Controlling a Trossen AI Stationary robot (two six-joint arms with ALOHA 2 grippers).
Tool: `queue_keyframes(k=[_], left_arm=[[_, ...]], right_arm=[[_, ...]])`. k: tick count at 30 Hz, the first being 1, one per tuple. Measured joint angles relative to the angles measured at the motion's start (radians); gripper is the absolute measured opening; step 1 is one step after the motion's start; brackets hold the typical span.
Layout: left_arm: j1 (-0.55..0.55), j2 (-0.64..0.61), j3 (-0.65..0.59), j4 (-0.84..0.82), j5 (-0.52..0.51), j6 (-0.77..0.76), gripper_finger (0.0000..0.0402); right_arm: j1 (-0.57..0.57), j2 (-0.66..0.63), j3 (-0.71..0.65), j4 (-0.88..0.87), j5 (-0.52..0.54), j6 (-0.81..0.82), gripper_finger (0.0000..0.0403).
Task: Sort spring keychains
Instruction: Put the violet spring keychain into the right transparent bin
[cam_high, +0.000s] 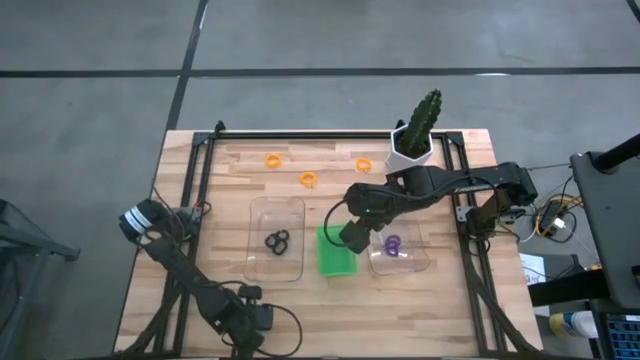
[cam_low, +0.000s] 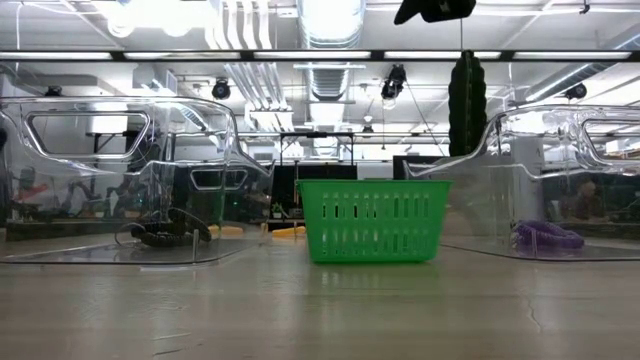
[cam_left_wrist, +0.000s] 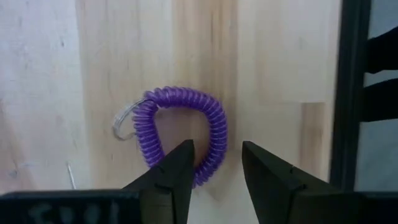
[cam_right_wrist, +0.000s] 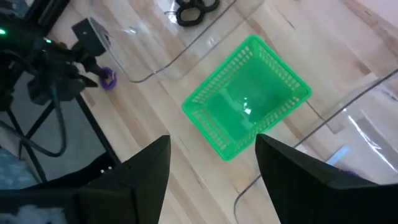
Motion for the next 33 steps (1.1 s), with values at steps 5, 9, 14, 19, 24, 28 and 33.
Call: queue_keyframes(k=[5, 9, 14, 19, 24, 28, 33], left_arm=[[0.011, 0.021, 0.003, -0.007, -0.003, -0.030, 0.0112], [0.017, 0.018, 0.005, -0.018, -0.012, -0.098, 0.0025], [0.024, 0.021, 0.032, -0.041, -0.018, -0.188, 0.0006], [0.026, -0.012, 0.136, -0.044, -0.042, -0.217, 0.0002], [0.020, -0.092, 0.281, -0.101, -0.113, -0.227, 0.0001], [0.034, -0.164, 0.402, -0.169, -0.245, -0.217, 0.0001], [0.091, -0.231, 0.495, -0.183, -0.335, -0.168, 0.0001]], right_arm=[[0.008, 0.000, 0.001, 0.001, 0.000, 0.007, 0.0228], [0.012, 0.000, 0.001, 0.000, -0.002, 0.009, 0.0228], [0.014, 0.000, 0.001, 0.000, -0.011, 0.004, 0.0228], [0.014, 0.000, 0.001, -0.003, -0.022, -0.007, 0.0228], [0.017, 0.000, 0.001, -0.010, -0.077, -0.029, 0.0228], [0.035, -0.005, 0.000, -0.021, -0.086, -0.060, 0.0228], [0.075, -0.011, 0.000, 0.017, -0.087, -0.163, 0.0228]])
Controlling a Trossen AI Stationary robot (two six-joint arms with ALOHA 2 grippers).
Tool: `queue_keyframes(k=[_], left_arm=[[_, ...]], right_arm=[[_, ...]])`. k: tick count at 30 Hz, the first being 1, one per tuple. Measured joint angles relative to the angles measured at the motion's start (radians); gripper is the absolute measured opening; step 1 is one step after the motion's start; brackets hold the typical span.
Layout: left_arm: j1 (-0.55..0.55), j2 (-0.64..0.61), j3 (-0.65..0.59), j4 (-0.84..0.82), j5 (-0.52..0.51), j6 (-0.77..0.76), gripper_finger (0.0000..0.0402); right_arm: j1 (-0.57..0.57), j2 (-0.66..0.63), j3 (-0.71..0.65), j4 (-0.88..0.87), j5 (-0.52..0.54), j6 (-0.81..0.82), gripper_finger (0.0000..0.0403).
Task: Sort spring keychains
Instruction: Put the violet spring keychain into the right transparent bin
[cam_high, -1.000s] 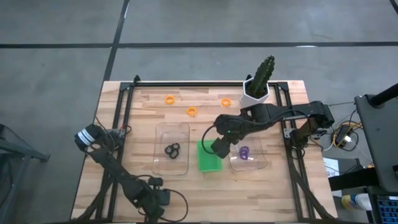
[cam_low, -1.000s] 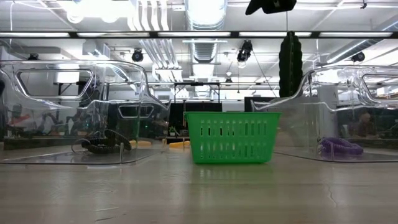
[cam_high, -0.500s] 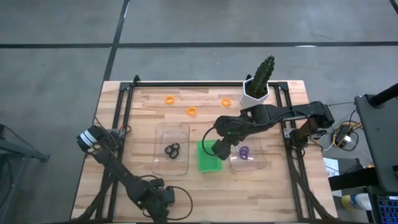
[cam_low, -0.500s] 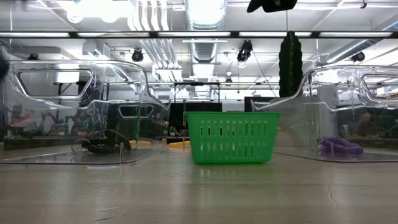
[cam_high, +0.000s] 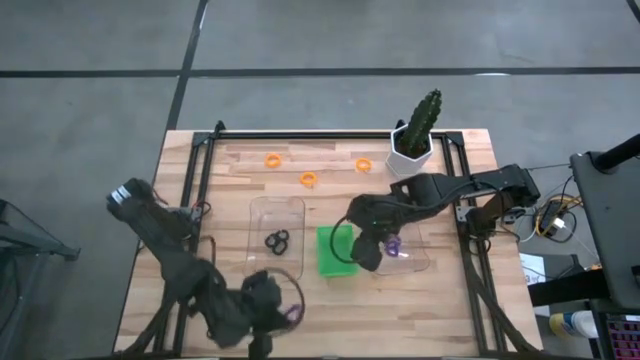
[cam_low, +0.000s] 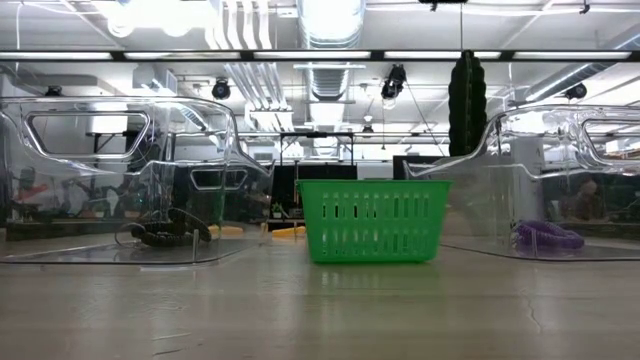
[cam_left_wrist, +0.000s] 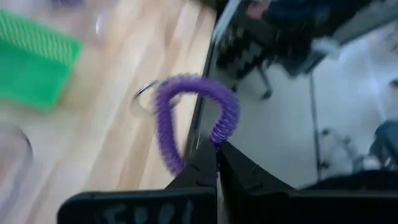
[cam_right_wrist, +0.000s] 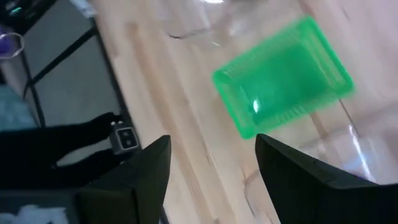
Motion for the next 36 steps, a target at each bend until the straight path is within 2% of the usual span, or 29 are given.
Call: queue_keyframes(k=[4, 8, 13, 16, 24, 27, 36], left_arm=[[0.050, -0.064, 0.030, 0.029, 0.005, 0.051, 0.0000], [0.085, -0.147, 0.032, 0.115, 0.092, 0.090, 0.0000], [0.098, -0.234, 0.028, 0.225, 0.129, 0.132, 0.0000], [0.106, -0.261, 0.028, 0.278, 0.134, 0.164, 0.0000], [0.118, -0.277, 0.028, 0.324, 0.148, 0.188, 0.0000], [0.126, -0.275, 0.028, 0.332, 0.148, 0.188, 0.0000], [0.168, -0.273, 0.026, 0.381, 0.200, 0.192, 0.0000]], right_arm=[[0.044, 0.000, -0.001, 0.121, 0.007, -0.106, 0.0228], [0.085, -0.001, -0.001, 0.287, 0.018, -0.217, 0.0223], [0.110, -0.001, -0.001, 0.549, 0.128, -0.370, 0.0213], [0.109, -0.001, -0.001, 0.719, 0.169, -0.440, 0.0207], [0.083, 0.003, -0.001, 1.028, 0.163, -0.503, 0.0203], [0.084, 0.003, -0.001, 1.095, 0.158, -0.548, 0.0203], [0.090, 0.017, -0.001, 1.102, 0.105, -0.546, 0.0203]])
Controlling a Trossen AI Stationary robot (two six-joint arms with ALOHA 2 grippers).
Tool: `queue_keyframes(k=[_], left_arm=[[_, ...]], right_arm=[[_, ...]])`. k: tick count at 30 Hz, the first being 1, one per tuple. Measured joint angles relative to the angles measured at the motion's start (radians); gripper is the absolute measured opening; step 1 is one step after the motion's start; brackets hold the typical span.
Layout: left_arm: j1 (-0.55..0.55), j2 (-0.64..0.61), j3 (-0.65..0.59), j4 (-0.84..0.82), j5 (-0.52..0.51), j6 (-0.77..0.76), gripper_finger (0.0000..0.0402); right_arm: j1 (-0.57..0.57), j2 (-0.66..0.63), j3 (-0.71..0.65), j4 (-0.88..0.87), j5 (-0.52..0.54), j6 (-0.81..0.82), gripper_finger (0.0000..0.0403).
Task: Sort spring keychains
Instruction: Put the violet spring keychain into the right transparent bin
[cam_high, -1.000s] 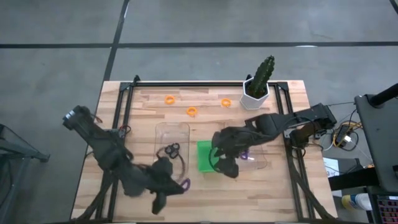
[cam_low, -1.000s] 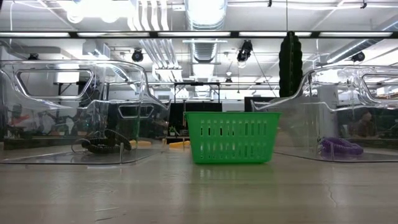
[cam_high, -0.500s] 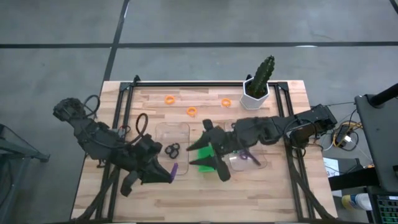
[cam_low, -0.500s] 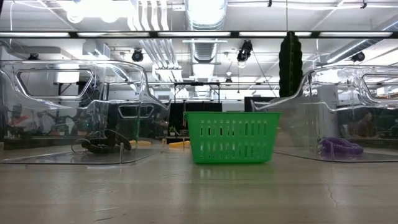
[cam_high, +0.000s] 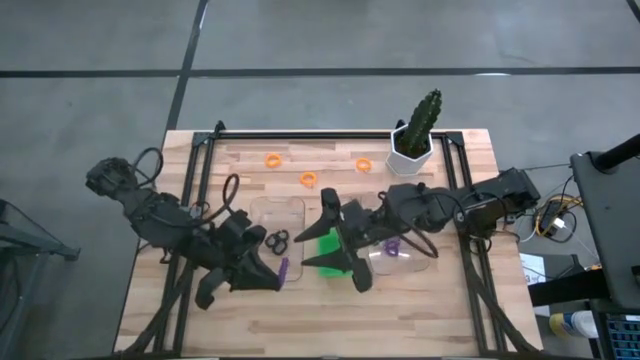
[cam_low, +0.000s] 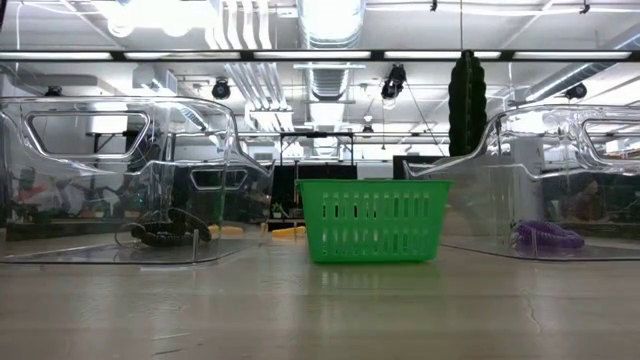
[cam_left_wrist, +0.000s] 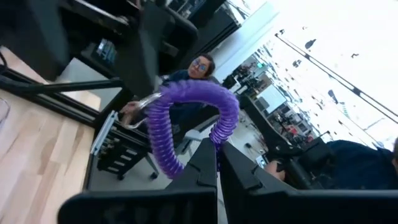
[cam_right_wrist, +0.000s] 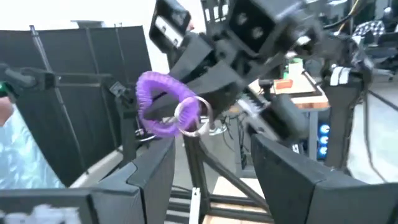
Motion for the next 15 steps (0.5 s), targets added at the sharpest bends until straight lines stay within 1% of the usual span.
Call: queue_keyframes(k=[5, 8, 12, 15], left_arm=[[0.028, 0.002, 0.000, 0.000, 0.016, -0.001, 0.0000], [0.051, 0.005, 0.000, 0.006, 0.041, -0.004, 0.0000], [0.074, 0.020, 0.000, 0.031, 0.088, -0.015, 0.0000], [0.079, 0.024, 0.000, 0.030, 0.092, -0.019, 0.0000]], right_arm=[[0.002, 0.010, 0.000, 0.041, -0.024, 0.000, 0.0203], [0.005, 0.022, 0.000, 0.104, -0.037, -0.002, 0.0203], [0.006, 0.031, 0.001, 0.115, -0.033, -0.004, 0.0203], [0.003, 0.032, 0.000, 0.114, -0.027, -0.005, 0.0203]])
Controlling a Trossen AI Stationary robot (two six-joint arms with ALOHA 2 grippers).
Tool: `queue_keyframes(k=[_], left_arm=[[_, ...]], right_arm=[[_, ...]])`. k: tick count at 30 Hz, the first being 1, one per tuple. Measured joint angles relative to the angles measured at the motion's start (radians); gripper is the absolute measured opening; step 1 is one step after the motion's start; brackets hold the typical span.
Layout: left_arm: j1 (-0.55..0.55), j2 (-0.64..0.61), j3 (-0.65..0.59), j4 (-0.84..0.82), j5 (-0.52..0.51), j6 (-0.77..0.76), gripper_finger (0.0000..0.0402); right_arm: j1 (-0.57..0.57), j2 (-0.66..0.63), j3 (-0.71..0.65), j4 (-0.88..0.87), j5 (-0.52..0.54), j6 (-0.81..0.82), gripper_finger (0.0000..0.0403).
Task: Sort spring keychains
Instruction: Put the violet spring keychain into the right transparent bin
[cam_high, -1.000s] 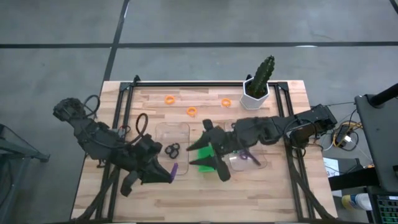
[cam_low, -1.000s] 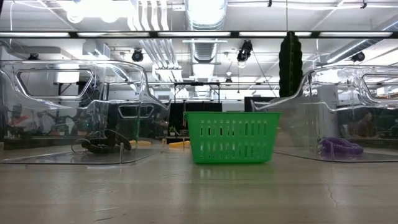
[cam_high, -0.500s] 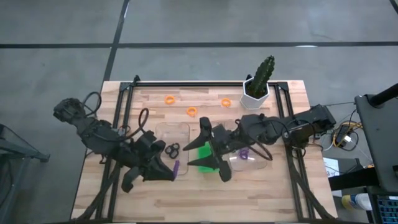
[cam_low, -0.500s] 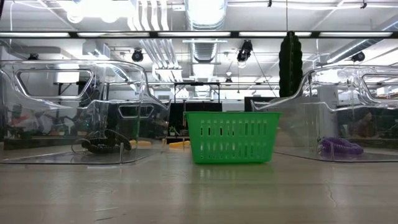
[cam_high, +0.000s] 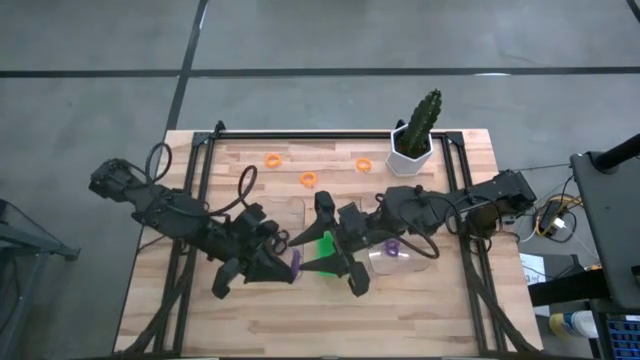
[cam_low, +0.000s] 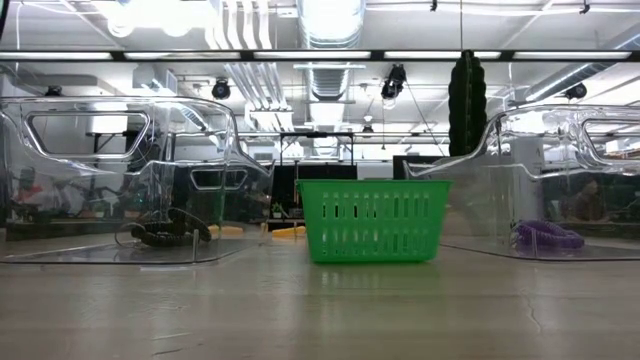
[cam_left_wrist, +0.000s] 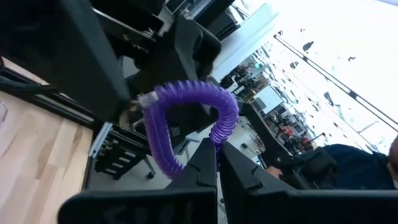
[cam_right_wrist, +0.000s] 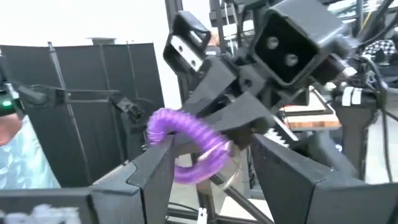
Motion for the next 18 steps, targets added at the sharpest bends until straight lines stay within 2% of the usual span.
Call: queue_keyframes(k=[7, 10, 13, 18], left_arm=[[0.000, -0.002, 0.000, 0.025, 0.018, -0.001, 0.0000], [0.005, 0.000, 0.000, 0.025, 0.018, 0.000, 0.0000], [0.016, 0.010, 0.000, 0.025, 0.028, -0.003, 0.0000], [0.036, 0.026, 0.000, 0.025, 0.064, -0.016, 0.0000]], right_arm=[[-0.004, 0.000, 0.000, -0.007, 0.008, -0.003, 0.0203], [-0.005, 0.000, 0.000, -0.006, 0.008, -0.001, 0.0191], [-0.003, 0.007, 0.000, -0.005, 0.007, 0.001, 0.0159], [-0.004, 0.014, -0.001, -0.006, -0.015, 0.013, 0.0077]])
